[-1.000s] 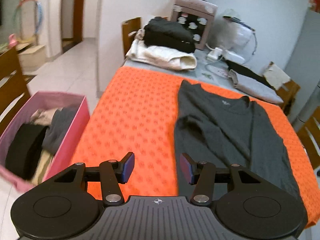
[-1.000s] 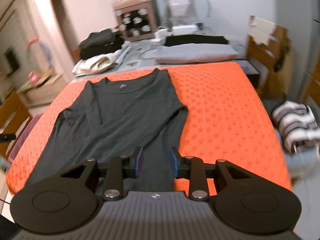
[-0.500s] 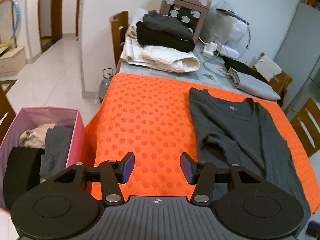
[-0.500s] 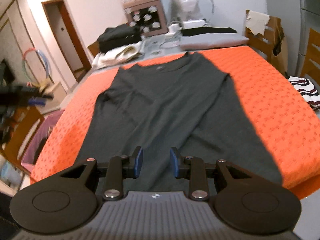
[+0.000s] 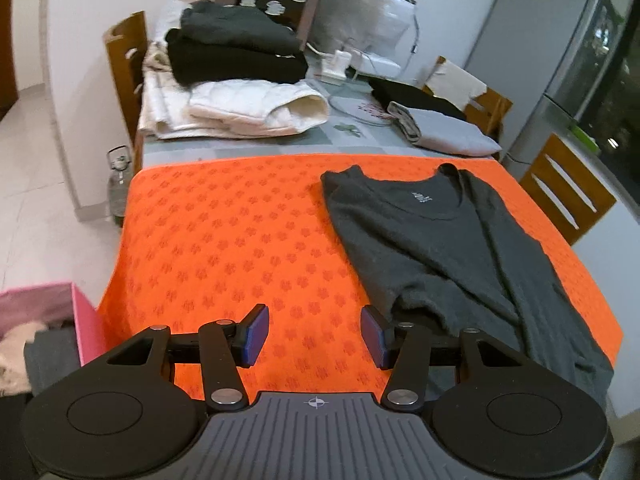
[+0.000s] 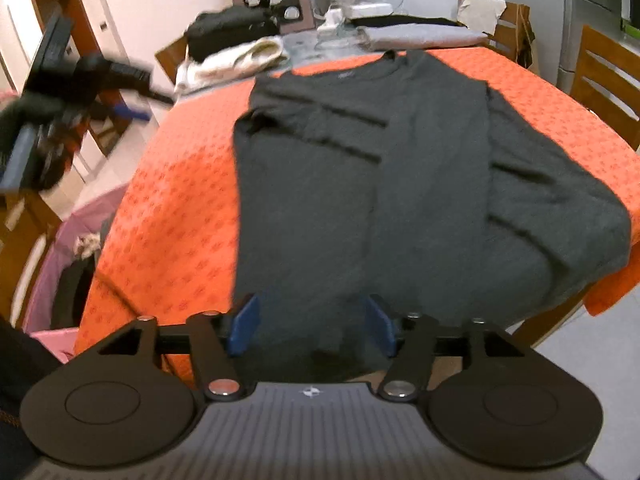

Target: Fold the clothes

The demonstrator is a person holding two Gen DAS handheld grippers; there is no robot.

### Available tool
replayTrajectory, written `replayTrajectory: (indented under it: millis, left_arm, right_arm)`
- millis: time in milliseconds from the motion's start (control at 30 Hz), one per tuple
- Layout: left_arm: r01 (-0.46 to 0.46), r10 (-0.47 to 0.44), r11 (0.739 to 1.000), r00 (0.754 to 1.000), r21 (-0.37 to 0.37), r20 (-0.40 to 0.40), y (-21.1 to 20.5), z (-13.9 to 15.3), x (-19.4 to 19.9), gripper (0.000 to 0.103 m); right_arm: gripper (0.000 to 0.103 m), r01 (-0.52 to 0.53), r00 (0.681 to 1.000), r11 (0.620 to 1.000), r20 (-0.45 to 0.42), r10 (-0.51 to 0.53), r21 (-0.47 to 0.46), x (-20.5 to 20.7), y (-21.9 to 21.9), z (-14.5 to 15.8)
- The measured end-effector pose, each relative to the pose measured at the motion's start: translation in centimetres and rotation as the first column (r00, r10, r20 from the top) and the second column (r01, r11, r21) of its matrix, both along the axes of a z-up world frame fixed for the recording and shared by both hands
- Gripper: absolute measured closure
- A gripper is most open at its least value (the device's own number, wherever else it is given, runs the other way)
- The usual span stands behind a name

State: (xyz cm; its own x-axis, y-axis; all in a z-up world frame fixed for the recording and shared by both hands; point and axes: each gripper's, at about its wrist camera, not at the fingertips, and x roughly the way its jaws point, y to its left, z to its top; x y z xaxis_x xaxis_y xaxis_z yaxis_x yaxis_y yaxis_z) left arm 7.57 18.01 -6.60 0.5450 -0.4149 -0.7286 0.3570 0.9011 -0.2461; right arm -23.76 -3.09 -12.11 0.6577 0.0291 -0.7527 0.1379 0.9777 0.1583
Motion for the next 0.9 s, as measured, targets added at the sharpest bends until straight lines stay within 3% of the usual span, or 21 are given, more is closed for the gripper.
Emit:
replayTrajectory:
  millis: [133,333,433,500,533,567,700,900]
  left_arm:
    - [0.021,-0.022,1.0,1.0,-0.015,-0.009,0.4,-0.3,1.8,0.049]
    - [0.017,-0.018,0.999,0.999,-0.048,-0.036,0.5,-1.3,3.7,0.049]
    - [0.018,-0.021,0.997,0.999,-0.074,-0.044,0.1,-1.8,4.9,0.049]
    - [0.0,-0.005,0.996,0.999,-0.094,-0.054,-0.3,-2.2,6.0,0.049]
    - [-0.014,0.007,0.994,0.998,-0.107,-0.063,-0.7,-2.5,6.7,0.049]
    - [-0.027,0.018,0.992,0.997,-0.12,-0.071,-1.2,-2.8,7.5,0.049]
    - [-0.061,0.049,0.986,0.995,-0.152,-0.088,-3.4,-4.0,10.1,0.049]
    - [-0.086,0.07,0.984,0.992,-0.157,-0.105,-7.1,-5.7,13.3,0.049]
  right_arm:
    - [0.029,0.009,1.0,0.995,-0.027,-0.012,-0.099,0.6,3.9,-0.6]
    - [0.031,-0.009,0.997,0.974,-0.081,-0.01,-0.226,1.7,6.4,-1.3]
    - [0.05,-0.02,0.995,0.973,-0.1,-0.003,-0.231,1.8,6.5,-1.4]
    - [0.081,-0.028,0.994,0.972,-0.113,0.002,-0.235,1.9,6.6,-1.4]
    - [0.086,-0.032,0.993,0.971,-0.119,0.004,-0.236,2.0,6.6,-1.5]
    - [0.102,-0.034,0.993,0.971,-0.115,0.007,-0.237,1.9,6.7,-1.4]
    - [0.102,-0.002,0.997,0.965,-0.076,-0.019,-0.262,1.5,6.0,-0.2]
    - [0.102,0.084,0.995,0.973,-0.043,-0.095,-0.214,1.1,3.6,1.6]
